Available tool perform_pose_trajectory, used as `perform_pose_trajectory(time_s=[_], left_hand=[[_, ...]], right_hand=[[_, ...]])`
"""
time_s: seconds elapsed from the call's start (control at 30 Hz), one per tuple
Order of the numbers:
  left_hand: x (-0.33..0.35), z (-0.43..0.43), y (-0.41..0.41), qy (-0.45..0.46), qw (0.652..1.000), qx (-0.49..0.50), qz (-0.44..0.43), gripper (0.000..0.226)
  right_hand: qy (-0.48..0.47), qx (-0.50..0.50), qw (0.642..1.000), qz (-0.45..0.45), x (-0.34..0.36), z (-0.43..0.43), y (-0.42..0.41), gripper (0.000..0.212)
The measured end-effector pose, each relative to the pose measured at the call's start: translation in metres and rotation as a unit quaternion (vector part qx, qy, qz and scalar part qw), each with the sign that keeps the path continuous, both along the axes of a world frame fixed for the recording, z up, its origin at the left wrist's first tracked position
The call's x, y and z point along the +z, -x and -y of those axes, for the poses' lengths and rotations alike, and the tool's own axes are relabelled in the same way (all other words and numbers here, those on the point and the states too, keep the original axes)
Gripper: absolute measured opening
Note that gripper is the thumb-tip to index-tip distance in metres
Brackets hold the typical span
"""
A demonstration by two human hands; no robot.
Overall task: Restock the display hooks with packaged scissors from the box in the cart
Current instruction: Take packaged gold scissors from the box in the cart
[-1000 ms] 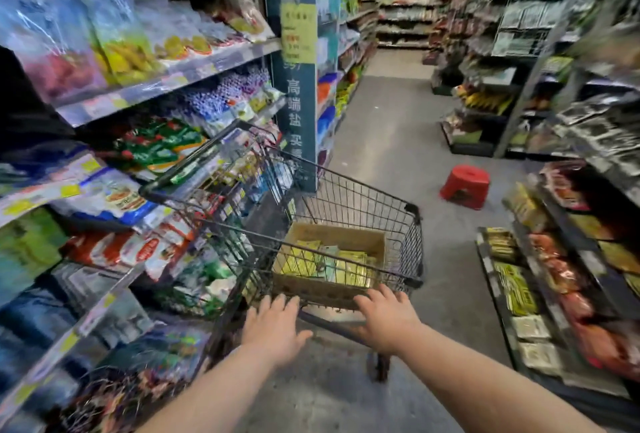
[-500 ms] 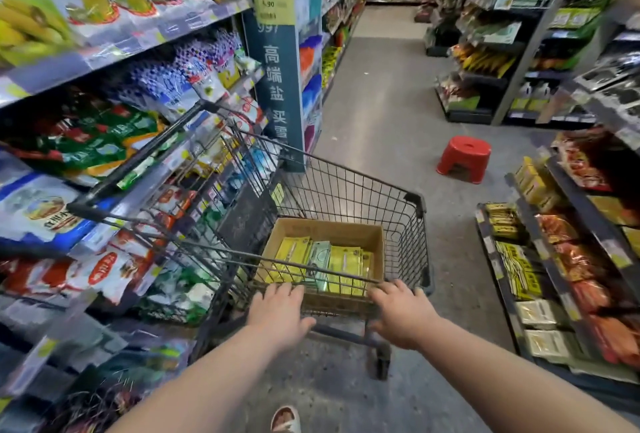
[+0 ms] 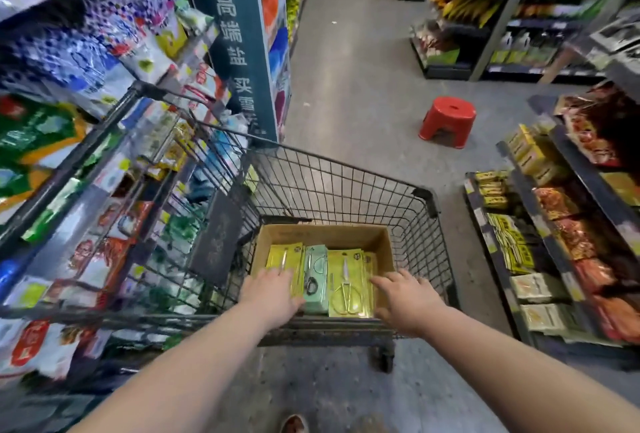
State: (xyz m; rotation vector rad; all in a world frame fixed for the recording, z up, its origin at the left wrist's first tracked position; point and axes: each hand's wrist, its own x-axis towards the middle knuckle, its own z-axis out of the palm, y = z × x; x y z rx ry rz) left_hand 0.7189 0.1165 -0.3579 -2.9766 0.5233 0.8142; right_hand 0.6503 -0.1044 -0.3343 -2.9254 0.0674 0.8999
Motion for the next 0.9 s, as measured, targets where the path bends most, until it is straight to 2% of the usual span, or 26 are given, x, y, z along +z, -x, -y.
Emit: perform_pose_trajectory(time_s=[0.3, 0.43, 0.6, 0.9], left_hand=[[-0.031, 0.011, -0.061, -0.042, 0.996, 0.048, -0.056, 0.062], [-0.050, 0.013, -0.084, -0.079, 0.987, 0.095, -0.101, 0.059], [-0.080, 0.024, -0.101, -0.077, 0.976, 0.153, -0.137, 0.059], [-0.140, 0.025, -0.120, -0.057, 0.967, 0.168, -0.185, 0.065]], right_hand=[[-0.030, -0.013, 0.998, -0.046, -0.045, 0.038, -0.079, 0.063], [-0.053, -0.001, 0.996, -0.076, -0.069, 0.052, -0.114, 0.060], [-0.061, -0.008, 0.991, -0.115, -0.105, 0.071, -0.143, 0.058], [-0.104, -0.121, 0.970, -0.183, -0.169, 0.061, -0.165, 0.058]])
